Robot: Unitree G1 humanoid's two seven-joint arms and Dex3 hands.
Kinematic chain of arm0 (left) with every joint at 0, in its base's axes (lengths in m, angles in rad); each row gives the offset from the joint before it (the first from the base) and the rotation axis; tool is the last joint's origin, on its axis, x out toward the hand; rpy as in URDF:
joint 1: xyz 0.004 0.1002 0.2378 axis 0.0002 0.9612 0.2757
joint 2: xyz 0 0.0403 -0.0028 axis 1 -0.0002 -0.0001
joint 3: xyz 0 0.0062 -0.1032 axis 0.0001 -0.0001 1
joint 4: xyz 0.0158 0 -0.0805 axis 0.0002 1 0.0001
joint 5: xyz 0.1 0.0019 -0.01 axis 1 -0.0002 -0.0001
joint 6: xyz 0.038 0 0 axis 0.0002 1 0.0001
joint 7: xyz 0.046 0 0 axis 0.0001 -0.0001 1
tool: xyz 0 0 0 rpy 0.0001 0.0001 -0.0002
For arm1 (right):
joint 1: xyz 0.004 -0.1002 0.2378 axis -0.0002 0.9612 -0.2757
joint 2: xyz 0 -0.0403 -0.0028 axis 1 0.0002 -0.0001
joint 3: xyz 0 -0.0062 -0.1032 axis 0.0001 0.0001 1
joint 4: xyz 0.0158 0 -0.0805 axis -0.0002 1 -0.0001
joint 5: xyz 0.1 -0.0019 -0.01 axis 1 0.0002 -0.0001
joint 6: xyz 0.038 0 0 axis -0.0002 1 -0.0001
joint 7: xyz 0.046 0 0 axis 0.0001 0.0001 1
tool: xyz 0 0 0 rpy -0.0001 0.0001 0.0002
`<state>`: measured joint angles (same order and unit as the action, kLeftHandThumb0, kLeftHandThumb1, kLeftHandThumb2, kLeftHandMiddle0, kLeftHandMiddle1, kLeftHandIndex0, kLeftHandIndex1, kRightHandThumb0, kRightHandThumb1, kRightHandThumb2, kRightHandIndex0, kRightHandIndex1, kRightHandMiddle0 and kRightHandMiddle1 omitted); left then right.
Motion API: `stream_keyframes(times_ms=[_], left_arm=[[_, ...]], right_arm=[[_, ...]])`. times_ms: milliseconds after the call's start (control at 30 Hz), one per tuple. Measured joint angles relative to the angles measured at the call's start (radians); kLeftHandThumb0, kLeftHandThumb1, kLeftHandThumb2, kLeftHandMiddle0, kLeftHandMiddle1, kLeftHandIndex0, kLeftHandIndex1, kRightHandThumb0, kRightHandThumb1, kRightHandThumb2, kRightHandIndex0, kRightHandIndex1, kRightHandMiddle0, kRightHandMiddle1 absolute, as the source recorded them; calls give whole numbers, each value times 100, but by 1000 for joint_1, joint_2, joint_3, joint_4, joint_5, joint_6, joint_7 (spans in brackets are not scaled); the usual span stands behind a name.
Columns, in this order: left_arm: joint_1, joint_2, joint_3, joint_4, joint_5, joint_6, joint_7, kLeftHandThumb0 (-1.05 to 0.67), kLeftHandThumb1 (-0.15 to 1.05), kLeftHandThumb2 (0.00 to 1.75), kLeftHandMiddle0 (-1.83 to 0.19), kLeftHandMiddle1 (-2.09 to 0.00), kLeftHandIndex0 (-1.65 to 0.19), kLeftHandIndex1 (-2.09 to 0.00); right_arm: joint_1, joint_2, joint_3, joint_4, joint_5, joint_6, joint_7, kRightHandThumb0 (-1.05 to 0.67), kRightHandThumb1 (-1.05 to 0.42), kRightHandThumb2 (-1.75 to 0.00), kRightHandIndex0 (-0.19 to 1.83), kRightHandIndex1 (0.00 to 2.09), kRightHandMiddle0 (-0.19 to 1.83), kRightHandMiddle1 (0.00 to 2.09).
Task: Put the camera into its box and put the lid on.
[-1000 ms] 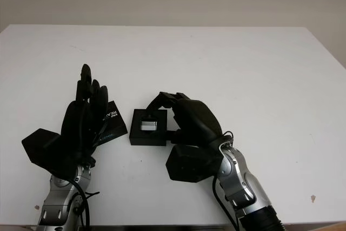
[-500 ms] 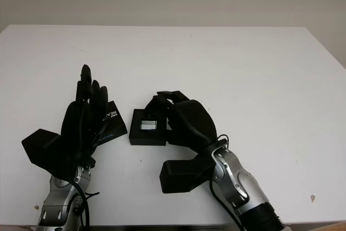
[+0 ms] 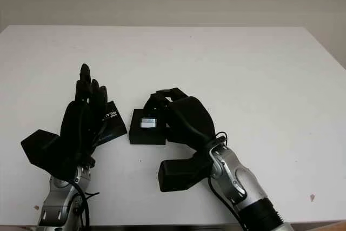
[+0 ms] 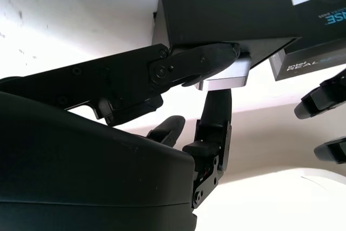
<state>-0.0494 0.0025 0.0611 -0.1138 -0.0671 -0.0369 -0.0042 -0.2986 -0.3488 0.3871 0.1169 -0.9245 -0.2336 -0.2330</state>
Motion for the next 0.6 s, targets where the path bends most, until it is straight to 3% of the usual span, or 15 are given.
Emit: stream_keyframes(times_ms=[267,600], left_arm=[[1,0,0,0,0,1,1,-75,105,47,19,0,19,-4],[5,-1,0,-2,2,5,6,-73,105,49,19,-1,19,-4]], right_arm=[[-32,-42,46,9,-162,6,-114,-42,-89,-4,38,63,57,123],[-36,-50,59,16,-195,16,-148,-41,-86,-5,41,72,58,132]])
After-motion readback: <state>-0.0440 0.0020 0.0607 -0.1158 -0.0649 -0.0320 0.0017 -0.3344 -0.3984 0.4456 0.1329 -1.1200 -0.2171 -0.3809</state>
